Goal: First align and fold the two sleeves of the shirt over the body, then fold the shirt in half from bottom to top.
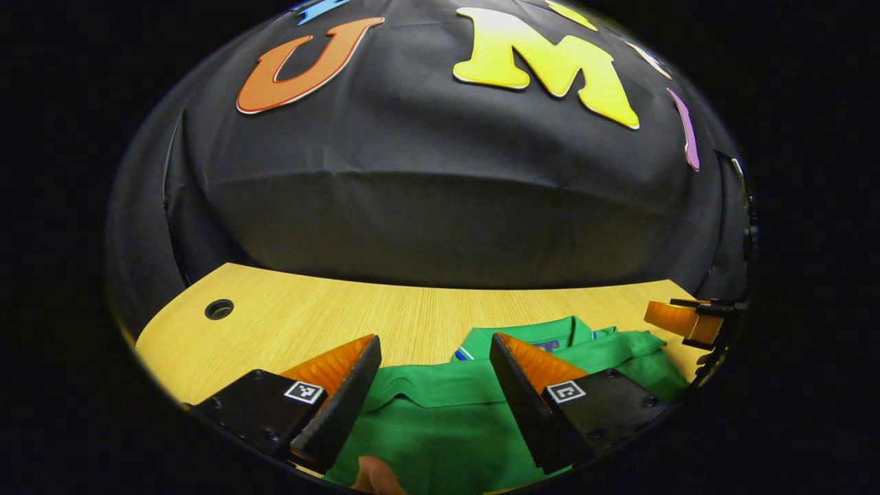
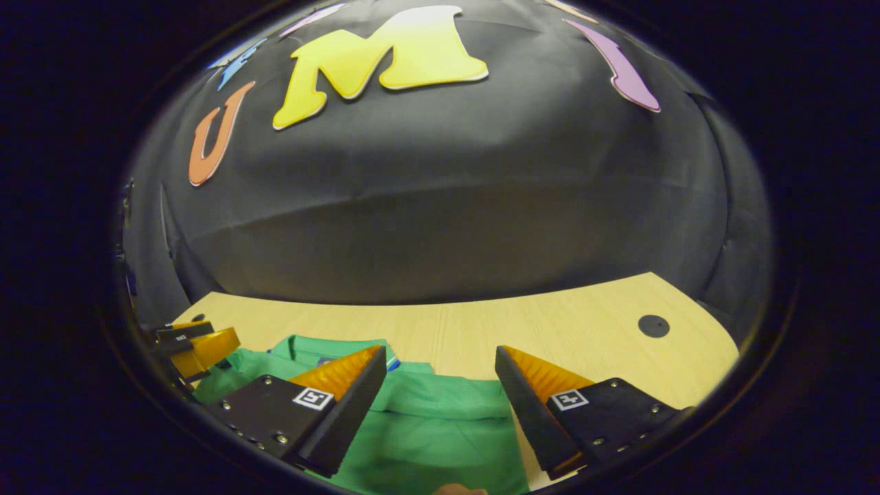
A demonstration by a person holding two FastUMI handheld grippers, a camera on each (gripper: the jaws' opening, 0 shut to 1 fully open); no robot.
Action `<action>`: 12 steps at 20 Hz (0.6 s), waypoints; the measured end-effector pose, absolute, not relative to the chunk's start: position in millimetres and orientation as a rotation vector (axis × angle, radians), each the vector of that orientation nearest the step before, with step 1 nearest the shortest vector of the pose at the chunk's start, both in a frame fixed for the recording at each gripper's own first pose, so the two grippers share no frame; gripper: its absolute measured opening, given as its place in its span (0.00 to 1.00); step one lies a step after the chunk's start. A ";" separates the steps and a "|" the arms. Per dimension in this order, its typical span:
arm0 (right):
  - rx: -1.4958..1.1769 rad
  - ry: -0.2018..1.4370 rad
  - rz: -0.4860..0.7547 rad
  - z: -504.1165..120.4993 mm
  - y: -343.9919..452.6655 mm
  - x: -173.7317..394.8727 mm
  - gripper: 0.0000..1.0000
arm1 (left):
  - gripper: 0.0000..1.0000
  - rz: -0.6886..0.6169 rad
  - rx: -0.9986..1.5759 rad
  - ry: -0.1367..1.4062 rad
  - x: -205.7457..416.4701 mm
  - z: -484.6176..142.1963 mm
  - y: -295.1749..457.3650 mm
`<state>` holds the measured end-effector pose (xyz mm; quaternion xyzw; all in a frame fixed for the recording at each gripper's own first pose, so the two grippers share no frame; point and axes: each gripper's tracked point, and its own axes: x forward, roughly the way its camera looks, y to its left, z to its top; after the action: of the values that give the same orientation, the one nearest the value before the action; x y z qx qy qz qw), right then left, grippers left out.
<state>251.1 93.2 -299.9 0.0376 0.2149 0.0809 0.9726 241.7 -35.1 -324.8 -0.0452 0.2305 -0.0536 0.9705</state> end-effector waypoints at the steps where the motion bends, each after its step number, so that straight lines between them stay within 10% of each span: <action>1: 0.071 0.420 0.171 -295.9 94.9 251.0 0.98 | 1.00 -0.101 -0.081 0.456 242.8 -321.2 -31.8; 12: 0.059 0.349 0.191 -247.6 94.7 214.9 0.98 | 1.00 -0.049 -0.094 0.413 206.5 -266.3 -20.0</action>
<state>214.9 94.7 -247.6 0.0294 0.1736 0.0951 0.9798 206.5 -20.0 -266.3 -0.0468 0.2047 -0.0243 0.9774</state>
